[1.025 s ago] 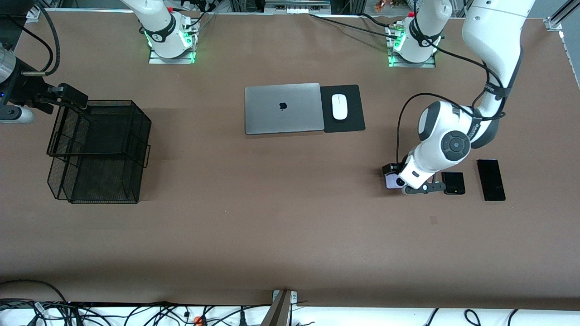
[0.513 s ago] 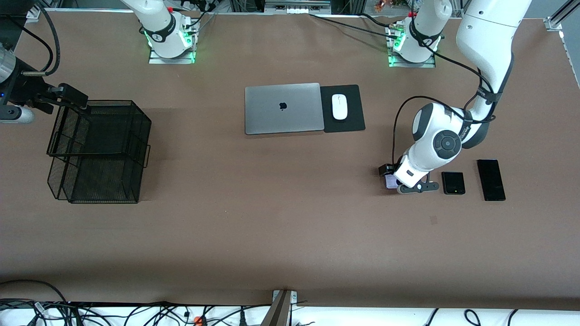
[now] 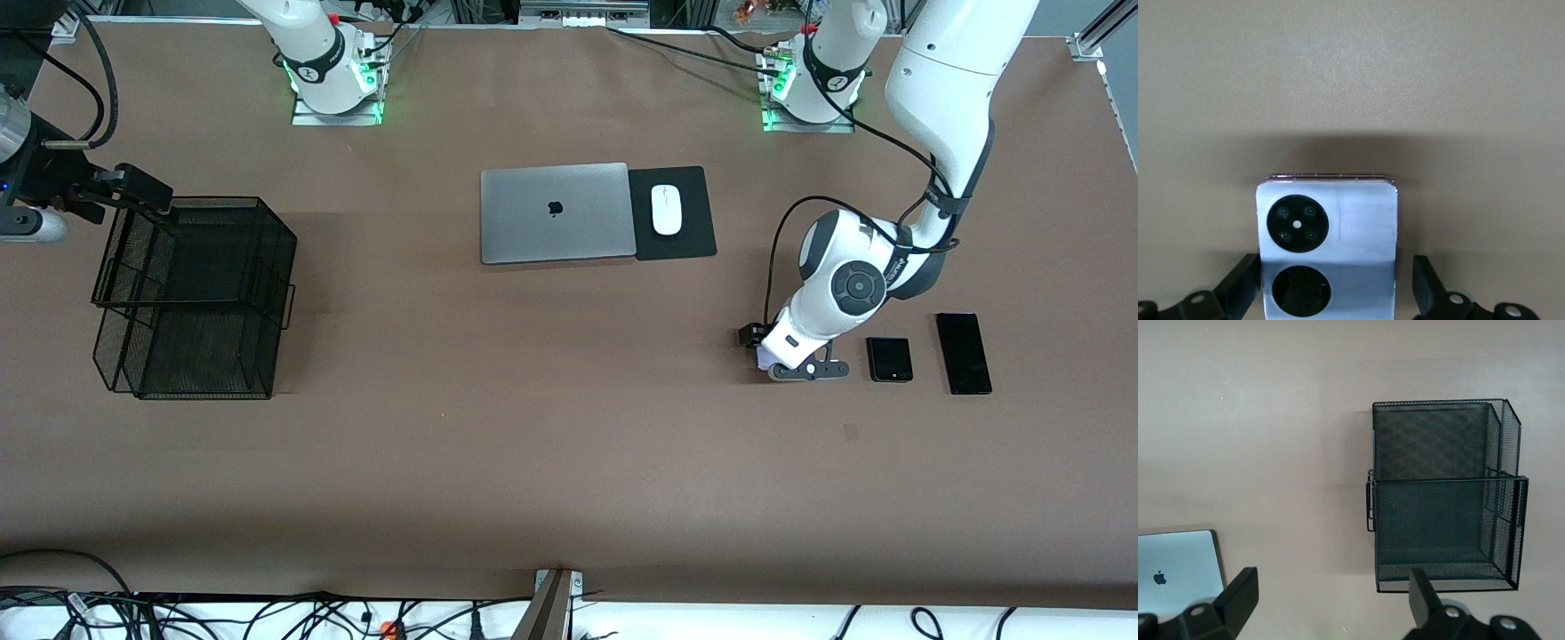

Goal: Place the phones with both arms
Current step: 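Close the left gripper on the white flip phone and lift it, then carry the white phone with the left gripper to the table's middle, then release the white phone on the table while the right gripper reaches it, then grasp the white phone with the right gripper while the left grasps the flip phone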

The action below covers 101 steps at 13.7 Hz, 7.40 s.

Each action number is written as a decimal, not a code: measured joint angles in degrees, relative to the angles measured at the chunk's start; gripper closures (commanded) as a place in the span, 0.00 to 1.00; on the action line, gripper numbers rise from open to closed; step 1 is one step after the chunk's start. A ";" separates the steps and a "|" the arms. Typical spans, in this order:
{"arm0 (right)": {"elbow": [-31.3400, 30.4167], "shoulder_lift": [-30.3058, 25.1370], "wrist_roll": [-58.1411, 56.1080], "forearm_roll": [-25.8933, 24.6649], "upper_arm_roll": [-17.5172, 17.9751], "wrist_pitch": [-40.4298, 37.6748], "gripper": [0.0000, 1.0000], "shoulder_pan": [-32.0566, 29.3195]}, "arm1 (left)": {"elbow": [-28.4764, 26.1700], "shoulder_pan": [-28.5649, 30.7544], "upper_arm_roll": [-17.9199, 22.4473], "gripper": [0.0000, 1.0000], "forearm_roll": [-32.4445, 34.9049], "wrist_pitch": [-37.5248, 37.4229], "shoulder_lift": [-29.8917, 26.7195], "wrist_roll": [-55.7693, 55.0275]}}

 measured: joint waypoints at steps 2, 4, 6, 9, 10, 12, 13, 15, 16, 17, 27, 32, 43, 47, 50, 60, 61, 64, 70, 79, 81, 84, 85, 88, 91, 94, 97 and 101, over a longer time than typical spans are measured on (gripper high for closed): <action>0.00 0.00 0.00 0.00 0.00 0.00 0.00 0.00 | 0.00 0.00 0.03 0.00 0.21 0.03 0.03 0.00; 0.00 0.00 0.00 0.00 0.01 0.01 0.00 0.01 | 0.00 0.01 0.08 0.00 0.25 0.09 0.11 0.00; 0.00 0.00 0.00 0.00 0.02 0.04 0.00 0.01 | 0.00 0.03 0.11 0.05 0.25 0.89 0.29 0.00; 0.00 0.00 0.00 0.00 0.05 0.04 0.00 0.01 | 0.01 0.19 0.21 0.59 0.26 2.04 0.70 0.03; 0.00 0.00 0.00 0.00 0.08 0.04 0.00 0.01 | 0.01 0.23 0.25 0.72 0.26 2.15 0.71 0.03; 0.00 0.00 0.00 0.00 0.10 0.04 0.00 0.01 | 0.08 0.24 0.26 0.83 0.26 2.20 0.64 0.06; 0.00 0.00 0.00 0.00 0.11 0.04 0.00 0.01 | 0.08 0.25 0.28 0.85 0.26 2.22 0.65 0.06; 0.00 0.00 0.00 0.00 0.11 0.04 0.00 0.01 | 0.25 0.32 0.31 0.86 0.26 2.36 0.61 0.06; 0.00 0.00 0.00 0.00 0.11 0.04 0.00 0.01 | 0.59 0.35 0.32 0.89 0.26 2.43 0.42 0.06; 0.00 0.00 0.00 0.00 0.11 0.04 0.00 0.01 | 1.08 0.35 0.29 0.90 0.26 2.40 -0.10 0.06; 0.00 0.00 0.00 0.00 0.10 0.06 0.00 0.01 | 12.71 -1.18 -14.19 1.00 0.19 -11.13 -5.41 -17.48; 0.00 0.00 0.00 0.00 0.07 0.40 0.00 0.00 | 25.54 -10.58 -15.75 1.00 0.17 -11.09 3.13 -33.22; 0.02 0.08 0.00 0.00 -0.10 1.04 0.00 -0.04 | 53.46 -36.40 -4.65 1.00 0.18 -9.70 24.94 -49.20; 0.02 0.16 0.00 0.00 -0.11 1.12 0.00 -0.05 | 56.42 -37.34 -1.27 1.00 0.19 -7.78 29.49 -48.97; 0.02 0.18 0.00 0.00 -0.11 1.16 0.00 -0.05 | 56.55 -37.65 -0.47 1.00 0.22 -6.60 31.23 -47.12; 0.02 0.19 0.00 -0.01 -0.14 1.18 0.00 -0.05 | 56.90 -40.91 2.63 0.03 0.25 -6.55 32.44 -44.64; 0.02 0.19 0.00 -0.04 -0.14 1.18 0.00 -0.05 | 57.00 -40.90 3.05 0.00 0.25 -6.55 32.45 -44.64; 0.02 0.19 0.00 -0.05 -0.14 1.18 0.00 -0.05 | 58.04 -40.83 3.65 0.00 0.25 -6.47 32.41 -44.65; -0.02 1.33 -0.21 -0.26 -0.09 1.17 0.00 -0.02 | 60.07 -38.31 5.27 0.00 0.25 -12.60 28.46 -44.87; -0.11 15.49 4.74 0.39 0.82 11.51 0.00 8.95 | 34.01 -17.10 5.59 0.00 0.28 -31.92 -4.28 -25.04; -0.09 19.66 10.96 0.40 0.97 16.43 0.00 13.70 | 29.06 -11.11 5.57 0.00 0.27 -36.39 -10.31 -15.57; -0.05 24.99 16.52 0.69 1.05 21.30 0.00 19.67 | 24.95 -3.78 5.55 0.00 0.27 -38.53 -13.55 -2.92; 0.03 26.75 17.66 1.51 1.22 22.76 0.00 20.98 | 23.90 -1.49 5.55 0.00 0.27 -38.46 -13.63 0.50; 1.12 32.47 21.73 2.89 1.67 29.28 0.00 26.17 | 20.64 5.22 5.53 0.00 0.27 -36.07 -13.44 8.48; 2.89 38.81 26.12 2.89 1.72 37.25 0.00 30.44 | 13.19 10.48 5.49 0.00 0.27 -26.23 -13.07 12.99; 3.20 43.01 26.83 2.87 1.68 40.97 0.00 32.66 | 5.74 12.98 5.43 0.00 0.27 -15.03 -10.85 13.83; 3.34 44.04 26.81 2.14 1.63 41.16 0.00 32.89 | 4.66 13.75 5.30 0.00 0.27 -10.64 -6.22 13.83; 3.28 44.80 26.74 1.09 1.63 41.00 0.30 33.44 | 4.64 14.12 5.29 0.00 0.27 -5.80 -0.48 14.59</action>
